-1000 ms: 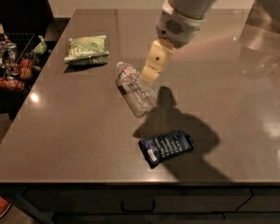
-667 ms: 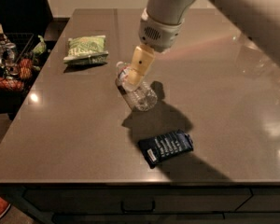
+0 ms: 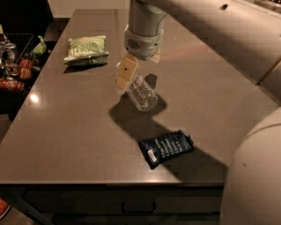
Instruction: Place water bottle upright
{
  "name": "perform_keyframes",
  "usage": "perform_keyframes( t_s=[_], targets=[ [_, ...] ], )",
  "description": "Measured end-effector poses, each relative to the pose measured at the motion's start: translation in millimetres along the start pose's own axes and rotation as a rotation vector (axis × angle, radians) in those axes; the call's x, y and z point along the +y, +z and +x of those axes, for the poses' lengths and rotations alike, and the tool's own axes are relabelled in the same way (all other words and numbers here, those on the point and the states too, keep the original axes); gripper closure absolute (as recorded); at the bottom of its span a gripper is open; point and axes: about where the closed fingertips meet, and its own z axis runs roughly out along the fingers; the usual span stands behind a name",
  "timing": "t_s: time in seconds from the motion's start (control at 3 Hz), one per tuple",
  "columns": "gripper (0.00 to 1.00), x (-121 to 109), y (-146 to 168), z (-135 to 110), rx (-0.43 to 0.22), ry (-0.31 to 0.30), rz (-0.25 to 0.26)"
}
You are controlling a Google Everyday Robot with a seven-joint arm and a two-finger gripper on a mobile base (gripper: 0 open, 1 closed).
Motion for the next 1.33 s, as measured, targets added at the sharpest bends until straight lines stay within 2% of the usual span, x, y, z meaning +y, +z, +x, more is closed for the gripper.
perform_keyframes(
  t_s=[0.33, 0.67, 1.33],
  targets=[
    [0.0, -3, 15, -5, 0.008, 0.058, -0.011],
    [0.0, -2, 24, -11, 0.01, 0.086, -0.024],
    [0.44, 0, 26, -27, 0.02, 0.061, -0.02]
  ],
)
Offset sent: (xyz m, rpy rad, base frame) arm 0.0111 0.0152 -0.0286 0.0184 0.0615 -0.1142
